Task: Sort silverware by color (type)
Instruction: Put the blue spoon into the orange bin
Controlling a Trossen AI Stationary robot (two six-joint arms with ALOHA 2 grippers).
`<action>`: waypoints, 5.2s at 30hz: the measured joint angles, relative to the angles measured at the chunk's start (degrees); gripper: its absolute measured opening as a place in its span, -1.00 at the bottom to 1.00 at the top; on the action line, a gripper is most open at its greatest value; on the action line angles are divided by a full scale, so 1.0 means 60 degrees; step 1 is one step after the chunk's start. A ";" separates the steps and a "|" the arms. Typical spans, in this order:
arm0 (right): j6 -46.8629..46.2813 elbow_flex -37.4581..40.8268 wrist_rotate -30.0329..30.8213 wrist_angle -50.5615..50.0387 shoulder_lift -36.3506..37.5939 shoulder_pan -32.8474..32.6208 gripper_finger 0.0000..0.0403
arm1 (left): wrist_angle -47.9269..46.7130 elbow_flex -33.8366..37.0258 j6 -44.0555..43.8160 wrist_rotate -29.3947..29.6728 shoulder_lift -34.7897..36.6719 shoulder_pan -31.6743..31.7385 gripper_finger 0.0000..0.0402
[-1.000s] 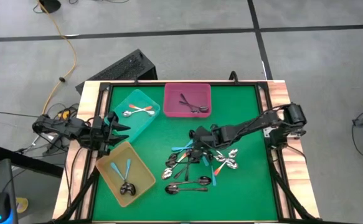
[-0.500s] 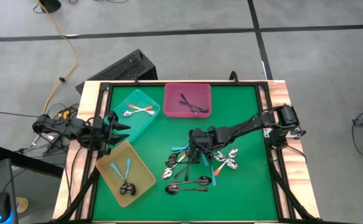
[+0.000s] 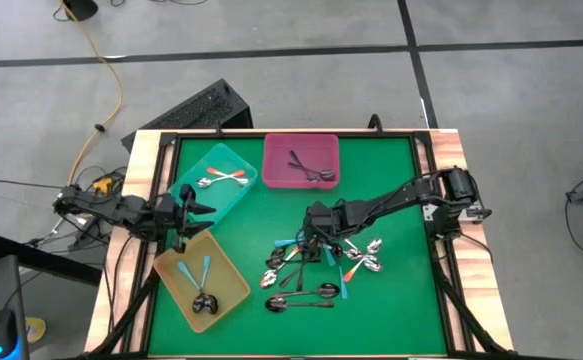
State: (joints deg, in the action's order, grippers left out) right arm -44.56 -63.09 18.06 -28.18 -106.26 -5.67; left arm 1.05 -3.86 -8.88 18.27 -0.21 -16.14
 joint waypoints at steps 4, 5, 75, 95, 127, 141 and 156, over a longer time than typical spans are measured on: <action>0.0000 0.0000 -0.0042 -0.0015 0.0000 0.0087 -0.18 | 0.0187 0.0114 -0.0116 0.0009 -0.0001 -0.0003 -0.21; 0.0000 0.0000 -0.0054 -0.0015 0.0000 0.0096 -0.22 | 0.0194 0.0116 -0.0118 0.0014 0.0000 0.0000 -0.21; -0.5032 -0.1250 -0.2240 -0.3245 0.0321 -0.2353 0.11 | 0.0424 0.0540 -0.0564 -0.0234 -0.0040 0.0018 -0.21; -0.5759 0.0357 -0.2234 -0.1727 0.0377 -0.2351 -0.37 | 0.0453 0.0540 -0.0737 0.0010 -0.0361 0.0017 -0.21; -0.1198 -0.1854 -0.0366 -0.1769 0.0328 -0.1325 -0.97 | 0.0457 0.0544 -0.0729 0.0079 -0.0361 0.0015 -0.21; 0.3073 -0.1894 -0.2078 0.7470 0.0317 0.0324 -0.96 | 0.0510 0.0544 -0.0898 0.0635 -0.0358 0.0017 -0.21; 0.3162 -0.3106 -0.6274 1.6858 -0.2676 0.0438 -0.96 | 0.0560 0.0544 -0.0783 0.1103 -0.0321 0.0015 -0.21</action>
State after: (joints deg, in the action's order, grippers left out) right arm -25.58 -81.72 -19.59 72.97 -122.32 -3.04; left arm 4.41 -0.60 -13.58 24.88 -2.13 -16.05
